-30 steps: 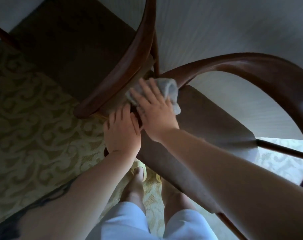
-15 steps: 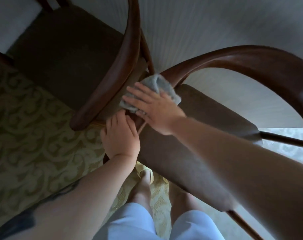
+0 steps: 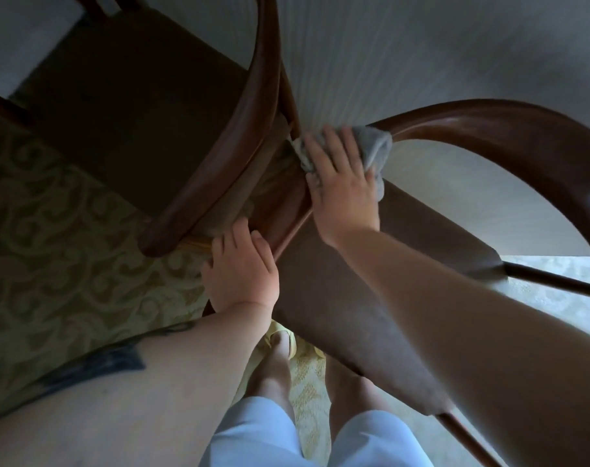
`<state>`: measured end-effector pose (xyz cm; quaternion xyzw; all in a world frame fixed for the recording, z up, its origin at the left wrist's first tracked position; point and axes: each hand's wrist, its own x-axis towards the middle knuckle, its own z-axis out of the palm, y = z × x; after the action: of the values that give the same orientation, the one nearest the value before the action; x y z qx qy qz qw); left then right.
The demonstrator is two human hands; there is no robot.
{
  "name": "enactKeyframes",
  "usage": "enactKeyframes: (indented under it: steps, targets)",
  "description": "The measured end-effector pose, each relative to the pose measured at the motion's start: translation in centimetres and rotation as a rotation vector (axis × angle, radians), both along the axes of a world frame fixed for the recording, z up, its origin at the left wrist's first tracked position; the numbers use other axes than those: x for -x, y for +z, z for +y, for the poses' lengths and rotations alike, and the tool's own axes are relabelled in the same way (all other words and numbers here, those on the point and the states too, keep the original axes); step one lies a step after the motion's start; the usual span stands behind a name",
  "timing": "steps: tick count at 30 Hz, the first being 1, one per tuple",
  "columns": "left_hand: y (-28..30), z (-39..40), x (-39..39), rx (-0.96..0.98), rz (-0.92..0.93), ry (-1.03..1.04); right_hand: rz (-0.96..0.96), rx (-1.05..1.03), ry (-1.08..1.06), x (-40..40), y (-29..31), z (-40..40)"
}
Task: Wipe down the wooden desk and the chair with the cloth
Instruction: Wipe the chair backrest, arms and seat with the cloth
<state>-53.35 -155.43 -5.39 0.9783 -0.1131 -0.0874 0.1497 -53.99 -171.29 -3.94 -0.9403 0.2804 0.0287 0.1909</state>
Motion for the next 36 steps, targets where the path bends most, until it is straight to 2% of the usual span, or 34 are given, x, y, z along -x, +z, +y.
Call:
enactKeyframes:
  steps: [1, 3, 5, 6, 7, 9, 11, 12, 14, 16, 17, 18, 20, 21, 22, 25, 26, 27, 28, 30, 31, 32, 33, 36]
  targets:
    - [0.0, 0.0, 0.0, 0.003, 0.003, 0.007, 0.020, -0.017, 0.020, 0.1, 0.2, 1.8]
    - [-0.1, -0.1, -0.1, 0.000, 0.009, 0.025, 0.101, -0.068, 0.299, -0.2, 0.5, 4.6]
    - [-0.2, -0.1, -0.1, 0.003, 0.001, 0.016, 0.142, -0.069, 0.573, -1.1, 0.8, 3.8]
    - [-0.2, -0.1, -0.1, 0.017, -0.007, 0.012, 0.149, -0.072, 0.617, -1.6, 0.8, 2.3]
    - [-0.1, -0.1, -0.2, 0.032, -0.001, 0.013, 0.132, -0.091, 0.566, -1.7, 0.7, 0.9]
    - [-0.1, -0.1, -0.2, 0.046, 0.044, 0.016, 0.041, -0.102, 0.260, -0.7, 0.2, -0.3]
    - [-0.3, 0.0, -0.1, 0.057, 0.057, 0.015, -0.010, -0.102, 0.053, 0.4, 0.0, 1.9]
    - [-0.5, 0.0, -0.1, 0.064, 0.053, 0.020, 0.014, -0.118, 0.096, 0.6, 0.1, 3.6]
    - [-1.1, 0.0, 0.0, 0.075, 0.023, 0.023, 0.073, -0.132, 0.362, 0.4, 0.2, 5.1]
    - [-1.1, 0.1, -0.1, 0.083, 0.015, -0.001, 0.085, -0.104, 0.584, -0.7, 0.4, 2.7]
    - [-1.0, 0.1, -0.2, 0.086, 0.019, -0.006, 0.076, -0.105, 0.587, -1.1, 0.4, 1.0]
    - [-0.8, 0.1, -0.3, 0.086, 0.025, -0.005, 0.051, -0.121, 0.494, -1.0, 0.3, -0.3]
    - [-0.7, 0.2, -0.4, 0.082, 0.027, -0.002, -0.012, -0.109, 0.179, 0.2, 0.0, -0.7]
    - [-0.7, 0.2, -0.3, 0.082, 0.024, -0.009, -0.013, -0.098, 0.111, 0.9, -0.1, 0.3]
    - [-0.8, 0.2, -0.3, 0.085, 0.013, -0.017, 0.019, -0.085, 0.157, 1.2, 0.0, 1.8]
    - [-1.1, 0.0, -0.1, 0.086, -0.030, -0.007, 0.123, -0.051, 0.625, 0.4, 0.2, 2.5]
    - [-1.2, 0.1, -0.1, 0.077, -0.048, -0.015, 0.129, -0.013, 0.726, -0.5, 0.3, 1.2]
    - [-1.1, 0.2, -0.1, 0.071, -0.062, -0.027, 0.128, -0.003, 0.724, -1.3, 0.4, -0.1]
    - [-0.9, 0.1, -0.3, 0.071, -0.063, -0.033, 0.095, -0.027, 0.592, -1.8, 0.2, -1.5]
    - [-0.5, 0.1, -0.3, 0.056, -0.040, -0.046, -0.032, -0.061, 0.130, -1.1, -0.1, -2.5]
    - [-0.4, 0.2, -0.2, 0.026, -0.043, -0.074, -0.067, -0.051, -0.021, -0.4, -0.2, -1.6]
    - [-0.4, 0.4, -0.1, -0.012, -0.068, -0.131, -0.073, -0.060, -0.071, 0.2, -0.2, -0.1]
    - [-0.5, 0.6, -0.1, -0.046, -0.096, -0.206, -0.048, -0.091, -0.016, 0.5, -0.1, 1.5]
    - [-1.0, 0.4, -0.9, -0.030, -0.116, -0.334, 0.049, -0.141, 0.425, -0.4, 0.6, 2.0]
